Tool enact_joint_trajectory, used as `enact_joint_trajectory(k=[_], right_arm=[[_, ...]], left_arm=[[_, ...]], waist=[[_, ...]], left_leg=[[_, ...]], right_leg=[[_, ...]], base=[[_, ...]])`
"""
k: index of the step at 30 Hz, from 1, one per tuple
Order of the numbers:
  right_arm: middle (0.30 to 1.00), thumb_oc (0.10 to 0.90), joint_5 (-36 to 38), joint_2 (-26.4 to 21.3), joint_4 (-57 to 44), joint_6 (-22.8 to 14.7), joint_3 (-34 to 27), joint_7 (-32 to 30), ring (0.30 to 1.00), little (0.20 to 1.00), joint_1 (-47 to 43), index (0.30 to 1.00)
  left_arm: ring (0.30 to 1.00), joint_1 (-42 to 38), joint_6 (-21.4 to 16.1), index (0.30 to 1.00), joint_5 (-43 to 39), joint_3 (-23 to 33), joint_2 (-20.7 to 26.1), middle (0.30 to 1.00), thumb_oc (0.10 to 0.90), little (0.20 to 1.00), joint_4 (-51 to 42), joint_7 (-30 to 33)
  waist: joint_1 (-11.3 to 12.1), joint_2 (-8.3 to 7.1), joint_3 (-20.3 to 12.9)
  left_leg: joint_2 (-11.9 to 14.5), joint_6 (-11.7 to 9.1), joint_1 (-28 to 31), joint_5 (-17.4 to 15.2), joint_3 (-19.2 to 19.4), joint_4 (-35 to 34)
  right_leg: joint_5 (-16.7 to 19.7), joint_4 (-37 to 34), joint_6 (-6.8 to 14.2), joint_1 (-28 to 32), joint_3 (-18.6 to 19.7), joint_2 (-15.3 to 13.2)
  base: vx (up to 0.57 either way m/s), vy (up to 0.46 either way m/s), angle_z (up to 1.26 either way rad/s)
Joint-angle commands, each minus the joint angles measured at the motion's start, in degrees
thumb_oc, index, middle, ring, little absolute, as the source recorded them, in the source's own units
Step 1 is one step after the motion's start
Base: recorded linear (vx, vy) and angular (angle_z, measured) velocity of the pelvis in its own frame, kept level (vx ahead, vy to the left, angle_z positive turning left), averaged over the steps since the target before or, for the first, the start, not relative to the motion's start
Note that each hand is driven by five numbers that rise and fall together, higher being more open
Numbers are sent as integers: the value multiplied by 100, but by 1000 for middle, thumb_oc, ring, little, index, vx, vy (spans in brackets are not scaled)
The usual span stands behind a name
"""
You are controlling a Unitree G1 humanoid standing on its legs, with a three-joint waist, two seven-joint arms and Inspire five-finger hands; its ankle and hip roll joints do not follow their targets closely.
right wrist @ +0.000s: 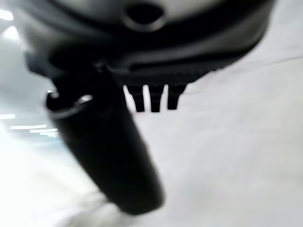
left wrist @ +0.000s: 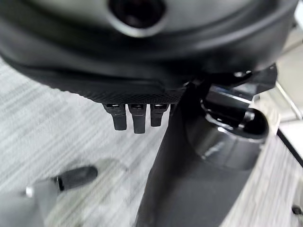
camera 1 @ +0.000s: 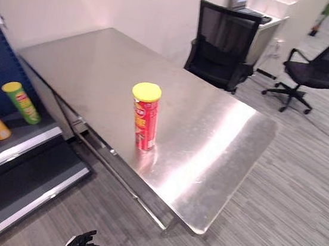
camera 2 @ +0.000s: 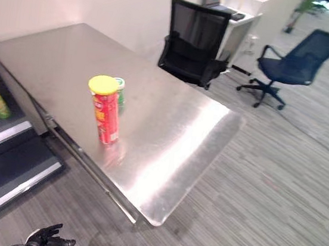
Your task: Put the goods on the table back onto the shelves and tidy them up.
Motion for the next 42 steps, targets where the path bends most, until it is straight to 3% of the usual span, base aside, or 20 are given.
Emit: enact_joint_trajectory(k=[1, 2, 8, 10, 15, 23, 29, 42], right_arm=[[900, 800, 885, -564, -52, -1298, -65, 406, 900, 900, -965, 900], [900, 800, 1658, -815, -418, -1550, 55, 773, 900, 900, -1415, 900], [900, 800, 2843, -1399, -942, -1675, 1153, 1302, 900, 900, -2950, 900], [900, 800, 3446, -1216, -1018, -1696, 1586, 1542, 900, 900, -3439, 900], [900, 800, 3891, -994, -1642, -1549, 2485, 1927, 900, 900, -3854, 900], [900, 800, 3626, -1206, -2192, -1241, 3245, 2338, 900, 900, -3850, 900], [900, 800, 3034, -1007, -1754, -1005, 4370, 2294, 900, 900, -4502, 900], [900, 800, 2789, -408, -984, -942, 4864, 2101, 900, 900, -5024, 900]], left_arm=[[900, -328, -220, 900, 70, -244, 118, 900, 800, 900, -150, -140], [900, -209, -258, 900, 89, -347, 113, 900, 800, 900, -274, -228], [900, -43, -307, 900, 51, -506, 183, 900, 800, 900, -246, -282], [900, 18, -310, 900, 62, -549, 169, 900, 800, 900, -170, -297], [900, 60, -292, 900, 101, -576, 120, 900, 800, 900, -71, -304], [900, 89, -303, 900, 192, -539, 70, 900, 800, 900, -88, -361], [900, 139, -300, 900, 162, -538, 70, 900, 800, 900, -46, -351], [900, 166, -274, 900, 105, -544, 55, 900, 800, 900, 127, -324]], waist=[[664, -117, -123], [712, -137, -176], [892, -228, -299], [954, -242, -338], [1060, -253, -353], [1135, -236, -340], [1305, -188, -319], [1503, -145, -267]], left_leg=[[338, -376, 436, -777, -15, 62], [351, -395, 444, -774, -18, 62], [375, -452, 384, -676, -64, 62], [390, -464, 388, -680, -100, 62], [408, -485, 415, -716, -165, 62], [403, -503, 372, -669, -246, 62], [376, -509, 246, -591, -405, 62], [323, -517, 94, -527, -754, 62]], right_leg=[[102, 75, 612, -357, -228, -288], [90, 75, 615, -340, -261, -286], [123, 75, 597, -314, -389, -285], [111, 75, 588, -285, -459, -286], [44, 75, 586, -208, -582, -300], [38, 75, 584, -173, -705, -330], [32, 75, 573, -174, -877, -371], [-23, 75, 548, -121, -1189, -421]], base=[[34, -14, -1], [28, -11, 11], [14, -13, 15], [24, -29, 29], [37, -20, 12], [-1, -6, 2], [-5, -18, 15], [3, -14, 18]])
